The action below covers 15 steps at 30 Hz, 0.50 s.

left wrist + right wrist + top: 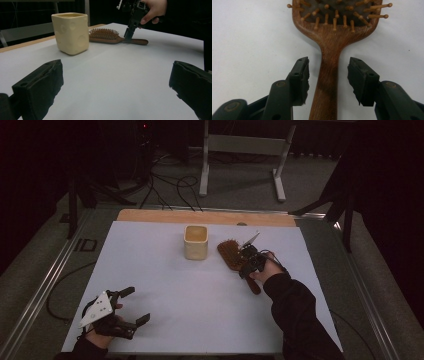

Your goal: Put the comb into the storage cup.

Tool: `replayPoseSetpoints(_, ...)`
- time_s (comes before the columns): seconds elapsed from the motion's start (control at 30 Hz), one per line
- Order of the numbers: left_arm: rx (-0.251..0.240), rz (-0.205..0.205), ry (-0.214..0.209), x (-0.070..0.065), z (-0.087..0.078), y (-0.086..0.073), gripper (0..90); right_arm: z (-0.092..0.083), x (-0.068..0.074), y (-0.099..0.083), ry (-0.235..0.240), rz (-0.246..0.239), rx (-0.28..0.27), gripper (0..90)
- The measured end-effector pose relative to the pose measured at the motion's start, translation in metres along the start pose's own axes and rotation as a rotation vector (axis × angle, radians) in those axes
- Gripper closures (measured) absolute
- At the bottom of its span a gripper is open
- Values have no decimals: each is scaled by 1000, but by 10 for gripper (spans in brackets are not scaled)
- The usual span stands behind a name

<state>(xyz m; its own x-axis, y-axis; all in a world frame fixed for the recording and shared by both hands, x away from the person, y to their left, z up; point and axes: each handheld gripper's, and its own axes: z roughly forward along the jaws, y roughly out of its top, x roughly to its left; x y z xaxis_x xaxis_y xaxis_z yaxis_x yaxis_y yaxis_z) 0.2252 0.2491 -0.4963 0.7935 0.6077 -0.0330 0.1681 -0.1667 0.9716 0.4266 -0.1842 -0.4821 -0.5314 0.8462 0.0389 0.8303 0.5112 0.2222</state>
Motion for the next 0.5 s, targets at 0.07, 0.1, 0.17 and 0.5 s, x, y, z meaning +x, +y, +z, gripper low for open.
replayPoseSetpoints(0.07, -1, -2, -2, 0, 0, 0, 1, 2, 0, 1, -3, -9, 2, 538)
replayPoseSetpoints(0.1, 0, -2, -1, 0, 0, 0, 1, 2, 0, 1, -2, -6, 4, 539)
replayPoseSetpoints(0.17, -2, -5, -1, 0, 0, 0, 1, 4, -1, 2, -6, -5, 8, 559)
replayPoseSetpoints(0.5, -1, -4, -1, 0, 0, 0, 1, 8, 0, 5, -11, 6, 17, 619)
